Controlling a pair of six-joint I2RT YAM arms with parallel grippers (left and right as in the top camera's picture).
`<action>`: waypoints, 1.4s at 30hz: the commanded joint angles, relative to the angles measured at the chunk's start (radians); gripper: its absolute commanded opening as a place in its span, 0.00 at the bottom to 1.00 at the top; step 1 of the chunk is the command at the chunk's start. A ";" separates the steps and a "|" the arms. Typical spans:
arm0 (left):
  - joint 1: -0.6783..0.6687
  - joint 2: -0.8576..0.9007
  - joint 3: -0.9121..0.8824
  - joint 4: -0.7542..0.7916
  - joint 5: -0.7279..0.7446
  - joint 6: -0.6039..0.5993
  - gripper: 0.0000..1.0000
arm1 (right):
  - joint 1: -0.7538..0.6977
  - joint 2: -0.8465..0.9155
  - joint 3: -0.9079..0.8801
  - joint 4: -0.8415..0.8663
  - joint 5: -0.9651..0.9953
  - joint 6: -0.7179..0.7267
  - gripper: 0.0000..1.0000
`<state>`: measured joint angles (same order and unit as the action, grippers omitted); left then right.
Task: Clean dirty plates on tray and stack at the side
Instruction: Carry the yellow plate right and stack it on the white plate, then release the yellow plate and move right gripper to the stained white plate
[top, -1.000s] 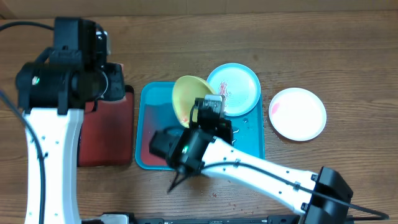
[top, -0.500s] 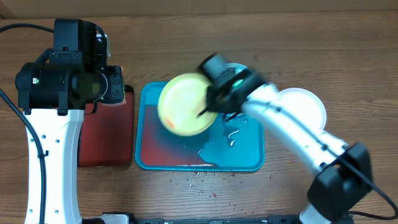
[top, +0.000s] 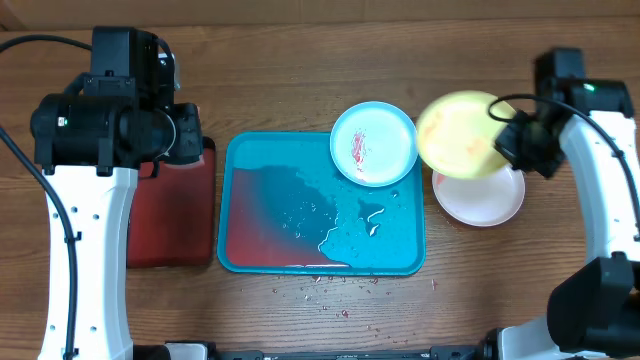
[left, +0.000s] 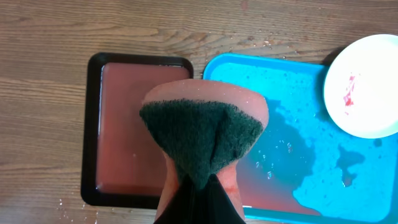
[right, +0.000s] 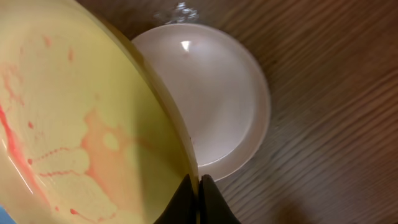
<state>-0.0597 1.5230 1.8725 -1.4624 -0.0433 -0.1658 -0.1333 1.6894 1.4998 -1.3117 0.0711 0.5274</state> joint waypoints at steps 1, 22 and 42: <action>0.000 0.011 0.007 0.008 0.019 -0.021 0.04 | -0.067 -0.023 -0.097 0.035 0.060 -0.009 0.04; 0.000 0.036 0.007 0.007 0.019 -0.021 0.04 | -0.012 -0.023 -0.196 0.247 -0.437 -0.274 0.56; 0.000 0.144 0.006 0.030 0.019 -0.014 0.04 | 0.435 0.201 -0.229 0.518 -0.087 0.156 0.43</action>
<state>-0.0597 1.6520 1.8721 -1.4414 -0.0368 -0.1658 0.2855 1.8744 1.2720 -0.8085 -0.0704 0.6464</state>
